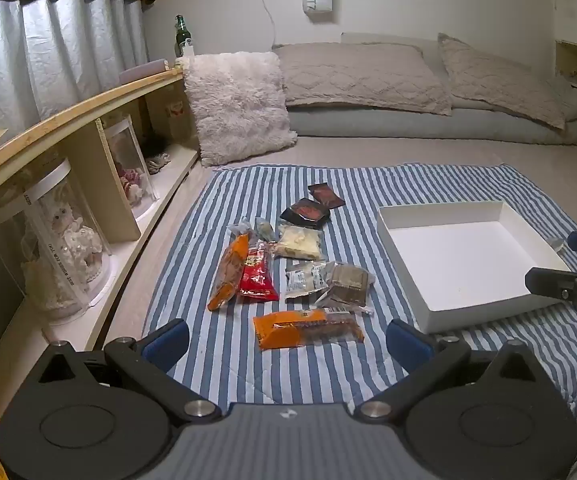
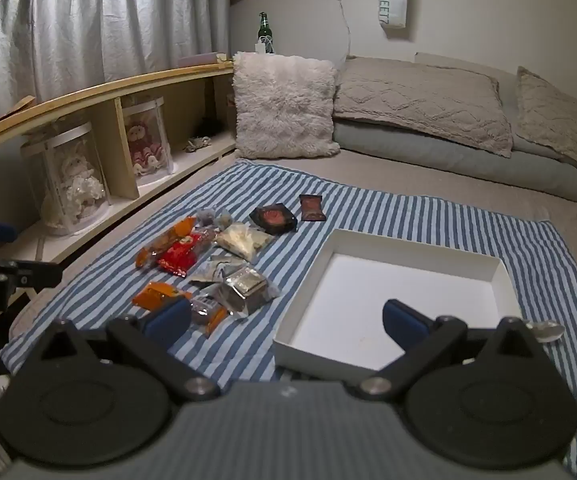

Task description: Organize snacks

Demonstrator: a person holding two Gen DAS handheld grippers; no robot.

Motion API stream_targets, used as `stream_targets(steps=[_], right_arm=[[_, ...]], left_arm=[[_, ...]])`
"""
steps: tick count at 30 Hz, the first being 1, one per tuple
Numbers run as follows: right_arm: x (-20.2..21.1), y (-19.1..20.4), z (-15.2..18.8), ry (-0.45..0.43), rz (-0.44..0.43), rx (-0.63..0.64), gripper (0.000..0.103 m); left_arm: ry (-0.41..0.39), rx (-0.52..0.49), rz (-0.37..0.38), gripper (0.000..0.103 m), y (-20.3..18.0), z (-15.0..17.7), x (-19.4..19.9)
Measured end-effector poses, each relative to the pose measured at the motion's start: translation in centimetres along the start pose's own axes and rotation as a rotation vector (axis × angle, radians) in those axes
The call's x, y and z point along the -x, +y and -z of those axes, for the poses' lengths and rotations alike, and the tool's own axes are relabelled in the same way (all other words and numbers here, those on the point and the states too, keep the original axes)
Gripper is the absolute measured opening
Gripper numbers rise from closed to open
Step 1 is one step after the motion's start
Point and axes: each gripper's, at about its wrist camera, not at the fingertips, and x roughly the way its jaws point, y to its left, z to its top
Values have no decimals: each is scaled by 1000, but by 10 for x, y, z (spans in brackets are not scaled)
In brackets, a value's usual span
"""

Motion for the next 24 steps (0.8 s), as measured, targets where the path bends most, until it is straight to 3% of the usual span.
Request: stream_targets(steps=[24], right_arm=[[3,0,0,15,-3,-9,103]], left_arm=[[8,8,0,103,-5,3,-2]])
